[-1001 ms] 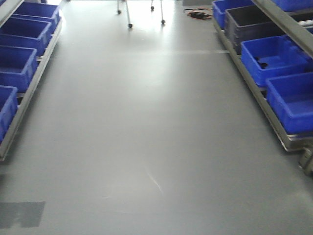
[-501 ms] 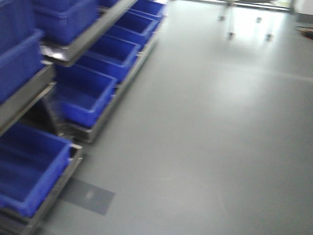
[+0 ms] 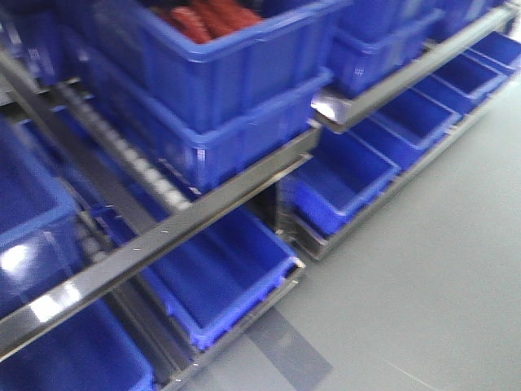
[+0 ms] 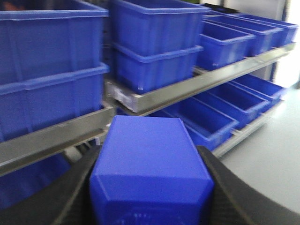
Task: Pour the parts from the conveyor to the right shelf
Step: 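Turn the base toward the shelf and face an empty blue bin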
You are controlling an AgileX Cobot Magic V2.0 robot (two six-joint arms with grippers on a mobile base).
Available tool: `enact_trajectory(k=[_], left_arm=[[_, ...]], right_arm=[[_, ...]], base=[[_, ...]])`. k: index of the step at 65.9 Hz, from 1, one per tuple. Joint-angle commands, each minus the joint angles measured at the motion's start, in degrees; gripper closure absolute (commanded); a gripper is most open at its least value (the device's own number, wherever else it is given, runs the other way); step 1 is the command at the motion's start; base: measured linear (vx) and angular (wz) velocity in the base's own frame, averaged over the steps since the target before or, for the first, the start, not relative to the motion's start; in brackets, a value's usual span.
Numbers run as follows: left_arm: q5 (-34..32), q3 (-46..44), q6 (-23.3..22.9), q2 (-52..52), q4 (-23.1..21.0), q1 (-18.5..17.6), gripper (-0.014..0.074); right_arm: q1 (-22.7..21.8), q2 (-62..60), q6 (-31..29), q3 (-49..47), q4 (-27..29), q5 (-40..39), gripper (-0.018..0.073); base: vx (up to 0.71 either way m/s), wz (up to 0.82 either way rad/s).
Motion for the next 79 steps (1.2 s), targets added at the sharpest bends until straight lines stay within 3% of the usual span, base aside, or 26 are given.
enact_trajectory(k=[1,47,79], left_arm=[[-4.53,-1.13,-0.49,-0.62,-0.41,-0.3,0.0603],[-4.53,-1.13,-0.49,-0.62,-0.41,-0.3,0.0603],[-4.53,-1.13,-0.49,-0.62,-0.41,-0.3,0.0603]], right_arm=[[-0.29,0.68,-0.08,-1.63,-0.37,-4.66,0.0564],[-0.29,0.68,-0.08,-1.63,-0.37,-4.66,0.0564],[-0.29,0.68,-0.08,-1.63,-0.37,-4.66,0.0564]], base=[[0.23,0.81],[0.17,0.72],[0.13,0.33]])
